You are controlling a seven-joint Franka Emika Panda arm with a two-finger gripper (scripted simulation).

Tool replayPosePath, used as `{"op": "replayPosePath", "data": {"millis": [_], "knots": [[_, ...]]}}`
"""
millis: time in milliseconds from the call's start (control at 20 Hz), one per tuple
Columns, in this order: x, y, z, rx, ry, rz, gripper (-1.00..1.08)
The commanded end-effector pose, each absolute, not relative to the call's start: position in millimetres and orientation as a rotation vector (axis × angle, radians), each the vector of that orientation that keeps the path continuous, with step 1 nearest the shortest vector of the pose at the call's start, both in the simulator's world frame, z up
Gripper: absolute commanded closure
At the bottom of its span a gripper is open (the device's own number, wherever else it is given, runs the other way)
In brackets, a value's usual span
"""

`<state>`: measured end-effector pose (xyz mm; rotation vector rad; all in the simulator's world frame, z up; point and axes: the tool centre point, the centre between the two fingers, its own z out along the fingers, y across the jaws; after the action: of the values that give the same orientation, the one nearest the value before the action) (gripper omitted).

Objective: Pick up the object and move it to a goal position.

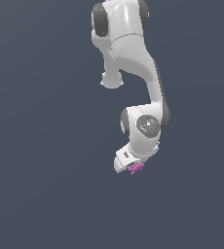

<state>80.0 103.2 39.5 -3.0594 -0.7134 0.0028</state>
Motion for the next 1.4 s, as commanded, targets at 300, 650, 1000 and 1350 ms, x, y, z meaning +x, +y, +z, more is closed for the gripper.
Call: {"op": "replayPosePath", "data": {"millis": [300,650,1000,1350], "knots": [[81.0,103.4,40.0,-3.060,-0.713,0.000,1.08],[80.3,103.6,42.0,-3.060,-0.713,0.000,1.08],[73.5,105.5,62.4,-3.060,-0.713,0.000,1.08],[58.9,109.8,107.3,-3.060,-0.714,0.000,1.08]]}}
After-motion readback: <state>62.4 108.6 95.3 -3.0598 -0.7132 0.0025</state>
